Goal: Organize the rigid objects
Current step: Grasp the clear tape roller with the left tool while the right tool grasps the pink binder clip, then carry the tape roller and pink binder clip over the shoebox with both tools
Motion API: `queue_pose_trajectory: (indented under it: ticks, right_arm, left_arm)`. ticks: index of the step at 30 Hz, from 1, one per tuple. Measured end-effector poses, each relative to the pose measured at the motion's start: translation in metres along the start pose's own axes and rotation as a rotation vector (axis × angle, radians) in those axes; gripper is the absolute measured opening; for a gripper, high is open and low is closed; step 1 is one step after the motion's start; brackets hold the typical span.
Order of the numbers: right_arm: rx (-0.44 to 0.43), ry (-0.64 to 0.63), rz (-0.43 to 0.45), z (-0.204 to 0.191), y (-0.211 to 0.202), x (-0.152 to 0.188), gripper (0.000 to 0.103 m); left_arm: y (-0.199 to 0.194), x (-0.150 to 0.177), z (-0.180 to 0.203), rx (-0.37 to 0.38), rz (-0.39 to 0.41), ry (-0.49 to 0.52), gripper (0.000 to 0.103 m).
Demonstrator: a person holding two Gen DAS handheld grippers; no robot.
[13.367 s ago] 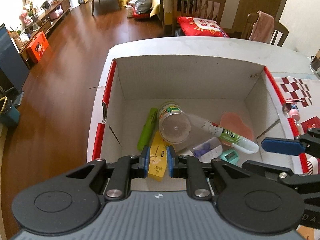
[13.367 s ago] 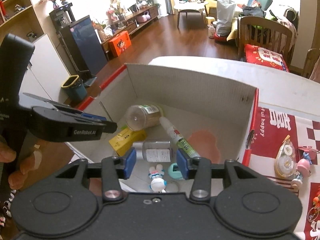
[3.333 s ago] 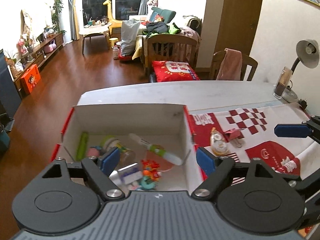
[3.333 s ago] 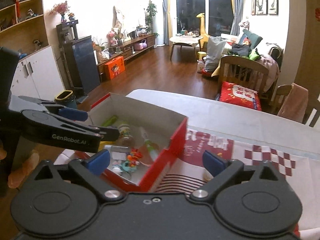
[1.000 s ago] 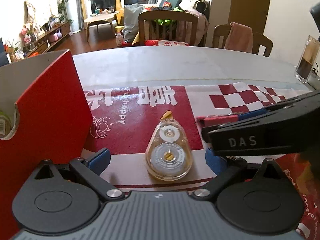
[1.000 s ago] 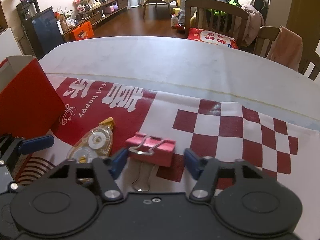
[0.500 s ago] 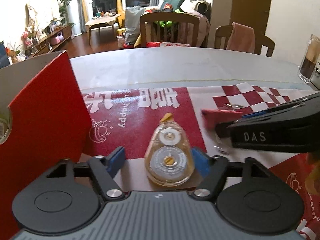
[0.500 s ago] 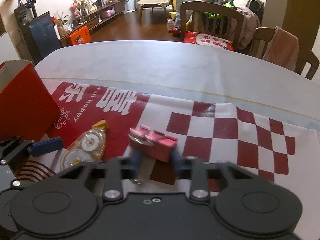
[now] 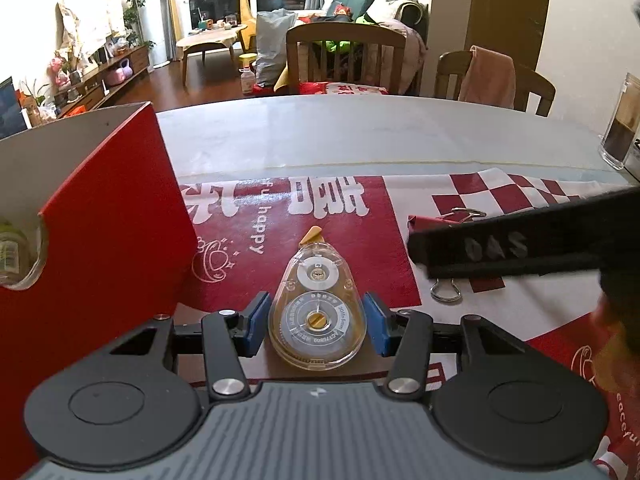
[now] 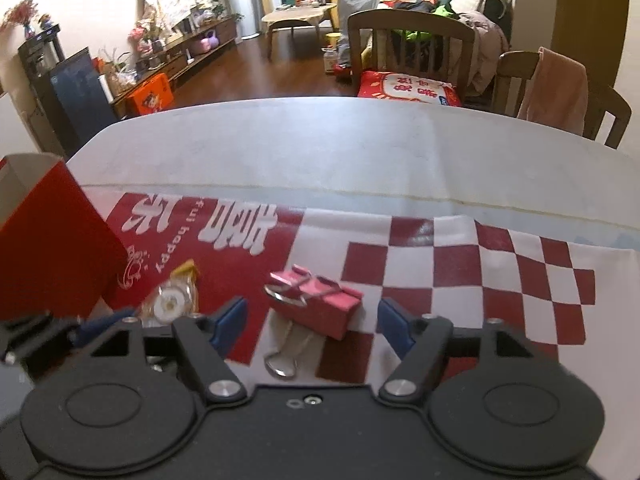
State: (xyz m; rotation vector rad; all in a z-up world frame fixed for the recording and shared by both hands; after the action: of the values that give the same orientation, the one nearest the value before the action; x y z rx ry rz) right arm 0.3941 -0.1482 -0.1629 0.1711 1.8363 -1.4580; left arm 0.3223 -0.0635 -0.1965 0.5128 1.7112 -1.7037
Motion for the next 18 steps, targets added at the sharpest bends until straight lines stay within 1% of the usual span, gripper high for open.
queue_pose_trajectory:
  ticks: [5, 7, 9, 10, 11, 12, 18]
  right_arm:
    - [0.043, 0.065, -0.016, -0.004, 0.012, -0.006, 0.071]
    - [0.059, 0.085, -0.029, -0.005, 0.015, -0.006, 0.068]
    - [0.076, 0.095, -0.030, -0.006, 0.016, -0.005, 0.067]
    - [0.084, 0.097, -0.031, -0.007, 0.017, -0.005, 0.065]
    - [0.090, 0.101, -0.030, -0.007, 0.017, -0.005, 0.058]
    - [0.098, 0.104, -0.028, -0.008, 0.017, -0.005, 0.055]
    - [0.089, 0.098, -0.040, -0.006, 0.011, 0.000, 0.054]
  left_arm:
    - [-0.003, 0.003, -0.002, -0.011, 0.002, -0.005, 0.049]
    - [-0.003, 0.004, -0.002, -0.014, 0.001, -0.007, 0.049]
    - [-0.003, 0.004, -0.003, -0.015, 0.000, -0.009, 0.049]
    - [-0.004, 0.004, -0.003, -0.016, 0.000, -0.009, 0.049]
    - [-0.004, 0.004, -0.003, -0.016, 0.000, -0.010, 0.049]
    - [-0.004, 0.005, -0.004, -0.017, -0.001, -0.010, 0.049]
    - [-0.006, 0.004, -0.005, -0.019, -0.011, -0.023, 0.049]
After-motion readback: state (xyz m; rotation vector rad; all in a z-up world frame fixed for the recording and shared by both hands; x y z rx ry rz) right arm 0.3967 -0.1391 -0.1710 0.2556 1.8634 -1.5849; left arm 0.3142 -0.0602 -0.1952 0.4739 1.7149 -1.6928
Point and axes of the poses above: each gripper's, at about its wrist camera, not at the fingertips, and y roughly the way its jaws point, z to its right, x to its underside, the point moved 3 cm from there along y, roughly the way its jaws point, and after that the axes turned 5 degrees about x, right-handed, at the moved point
